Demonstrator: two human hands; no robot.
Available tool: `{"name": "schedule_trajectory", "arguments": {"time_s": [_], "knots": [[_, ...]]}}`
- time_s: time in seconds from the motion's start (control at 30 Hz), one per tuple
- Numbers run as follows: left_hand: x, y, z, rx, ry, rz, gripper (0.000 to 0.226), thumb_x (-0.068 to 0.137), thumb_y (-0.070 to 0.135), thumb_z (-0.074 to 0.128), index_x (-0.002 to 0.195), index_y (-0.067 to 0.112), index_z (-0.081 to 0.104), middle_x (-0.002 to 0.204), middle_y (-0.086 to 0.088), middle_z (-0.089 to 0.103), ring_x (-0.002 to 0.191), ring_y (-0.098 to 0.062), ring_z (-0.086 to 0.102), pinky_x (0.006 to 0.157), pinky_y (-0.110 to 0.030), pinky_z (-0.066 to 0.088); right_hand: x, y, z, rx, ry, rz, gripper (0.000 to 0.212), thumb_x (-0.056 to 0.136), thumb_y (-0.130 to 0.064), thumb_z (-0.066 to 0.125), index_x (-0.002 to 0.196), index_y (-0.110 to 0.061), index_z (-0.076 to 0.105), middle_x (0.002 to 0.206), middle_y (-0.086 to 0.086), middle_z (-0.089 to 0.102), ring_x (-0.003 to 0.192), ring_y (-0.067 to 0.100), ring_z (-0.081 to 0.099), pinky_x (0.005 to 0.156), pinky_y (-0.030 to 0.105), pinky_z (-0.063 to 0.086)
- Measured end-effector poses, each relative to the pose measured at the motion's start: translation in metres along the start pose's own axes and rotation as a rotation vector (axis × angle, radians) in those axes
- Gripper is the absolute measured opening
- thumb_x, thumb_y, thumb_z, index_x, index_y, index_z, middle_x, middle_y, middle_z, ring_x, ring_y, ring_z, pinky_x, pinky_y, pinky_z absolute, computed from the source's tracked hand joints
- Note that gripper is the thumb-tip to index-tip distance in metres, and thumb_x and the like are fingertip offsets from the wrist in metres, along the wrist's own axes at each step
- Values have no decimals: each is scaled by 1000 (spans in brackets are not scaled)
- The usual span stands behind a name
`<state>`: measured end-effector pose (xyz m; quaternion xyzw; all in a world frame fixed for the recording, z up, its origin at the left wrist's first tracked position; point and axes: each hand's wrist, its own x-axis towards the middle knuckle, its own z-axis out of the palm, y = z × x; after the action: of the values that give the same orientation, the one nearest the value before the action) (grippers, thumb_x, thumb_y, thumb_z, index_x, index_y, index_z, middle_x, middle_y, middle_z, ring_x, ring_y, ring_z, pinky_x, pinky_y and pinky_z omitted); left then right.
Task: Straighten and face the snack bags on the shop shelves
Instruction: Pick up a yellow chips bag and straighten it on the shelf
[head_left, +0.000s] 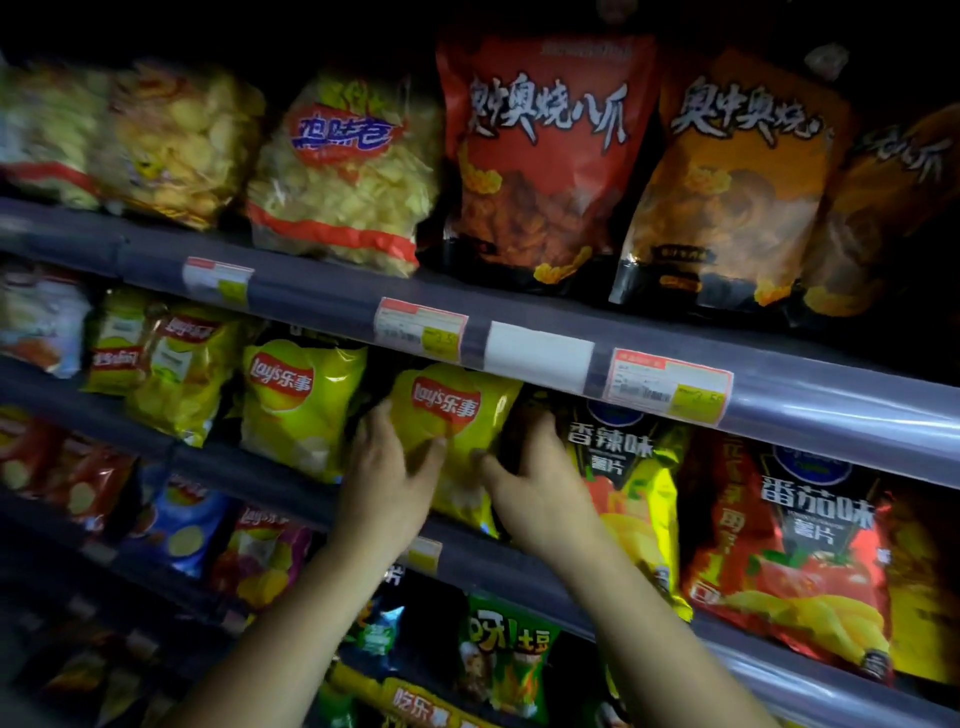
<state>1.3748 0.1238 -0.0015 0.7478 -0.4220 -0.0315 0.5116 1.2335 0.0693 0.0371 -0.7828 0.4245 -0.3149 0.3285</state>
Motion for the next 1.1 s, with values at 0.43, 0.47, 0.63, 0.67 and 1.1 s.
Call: {"name": "schedule_trajectory", "arguments": {"time_s": [0.43, 0.47, 0.63, 0.67, 1.1], "knots": [[-10, -12, -54, -443, -229, -61, 69, 69, 62, 73, 131, 40, 53, 126, 13, 69, 115, -9, 66, 98, -40, 53, -26, 6, 3, 597, -66, 121, 30, 89, -20, 75, 116, -11, 66, 107, 8, 82, 93, 22, 80, 76, 35, 65], [-15, -13, -55, -551, -308, -141, 61, 68, 55, 81, 123, 37, 62, 117, 8, 75, 108, -15, 71, 95, -45, 56, -36, 8, 2, 619, -107, 123, 33, 87, -22, 75, 117, -10, 65, 106, 8, 82, 93, 22, 80, 75, 33, 64], [-39, -16, -61, -681, -447, -186, 61, 48, 42, 95, 102, 21, 77, 103, -9, 80, 97, -28, 76, 89, -48, 58, -62, 20, -1, 707, -262, 173, 42, 77, -30, 80, 116, -15, 71, 109, 4, 82, 102, 24, 78, 89, 39, 61], [-43, -17, -64, -713, -478, -191, 67, 42, 46, 97, 100, 20, 78, 103, -11, 80, 97, -28, 76, 86, -45, 58, -65, 23, -5, 724, -288, 173, 40, 78, -24, 84, 114, -12, 72, 109, 9, 82, 104, 30, 78, 90, 42, 62], [-97, 10, -63, -846, -452, -207, 73, 60, 54, 87, 122, 19, 70, 126, -11, 72, 121, -27, 65, 101, -43, 48, -95, 60, -51, 761, -439, 100, 34, 80, -21, 81, 109, -5, 75, 111, 18, 80, 100, 34, 78, 79, 34, 64]]}}
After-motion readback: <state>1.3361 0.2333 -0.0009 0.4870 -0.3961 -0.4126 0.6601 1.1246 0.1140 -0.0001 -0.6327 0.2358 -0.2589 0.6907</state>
